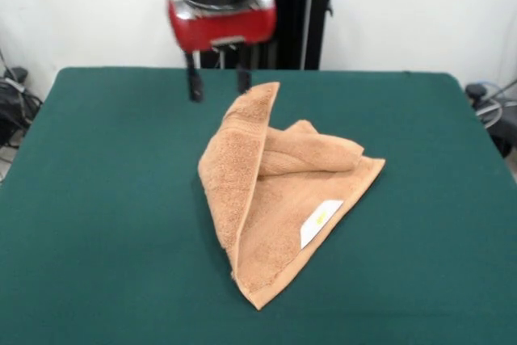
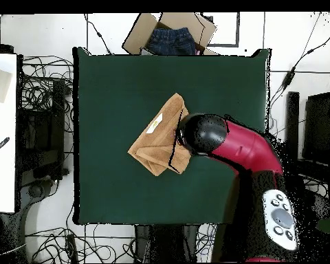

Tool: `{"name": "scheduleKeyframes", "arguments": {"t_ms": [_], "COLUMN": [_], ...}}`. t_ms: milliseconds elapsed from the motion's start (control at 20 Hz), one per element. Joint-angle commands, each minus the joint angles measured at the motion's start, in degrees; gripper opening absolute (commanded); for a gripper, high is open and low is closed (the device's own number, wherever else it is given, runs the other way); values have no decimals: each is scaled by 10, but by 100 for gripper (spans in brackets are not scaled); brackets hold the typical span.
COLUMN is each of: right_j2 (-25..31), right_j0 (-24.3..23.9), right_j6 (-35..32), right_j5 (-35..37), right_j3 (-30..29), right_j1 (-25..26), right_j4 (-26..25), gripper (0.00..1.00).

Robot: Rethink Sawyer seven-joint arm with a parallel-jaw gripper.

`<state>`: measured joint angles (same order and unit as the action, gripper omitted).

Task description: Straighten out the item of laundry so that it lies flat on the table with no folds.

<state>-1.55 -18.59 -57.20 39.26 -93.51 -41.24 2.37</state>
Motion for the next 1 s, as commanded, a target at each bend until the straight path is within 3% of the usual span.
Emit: {"name": "scheduleKeyframes", "arguments": {"t_ms": [50, 500, 1000], "right_j2": [-26, -2, 26], "right_j0": [27, -2, -32], "right_j6": [-189, -174, -150], "right_j5": [2, 15, -27], "right_j3": [-55, -43, -42], "right_j1": [38, 50, 83], "right_j4": [8, 7, 0], "gripper": [100, 100, 100]}}
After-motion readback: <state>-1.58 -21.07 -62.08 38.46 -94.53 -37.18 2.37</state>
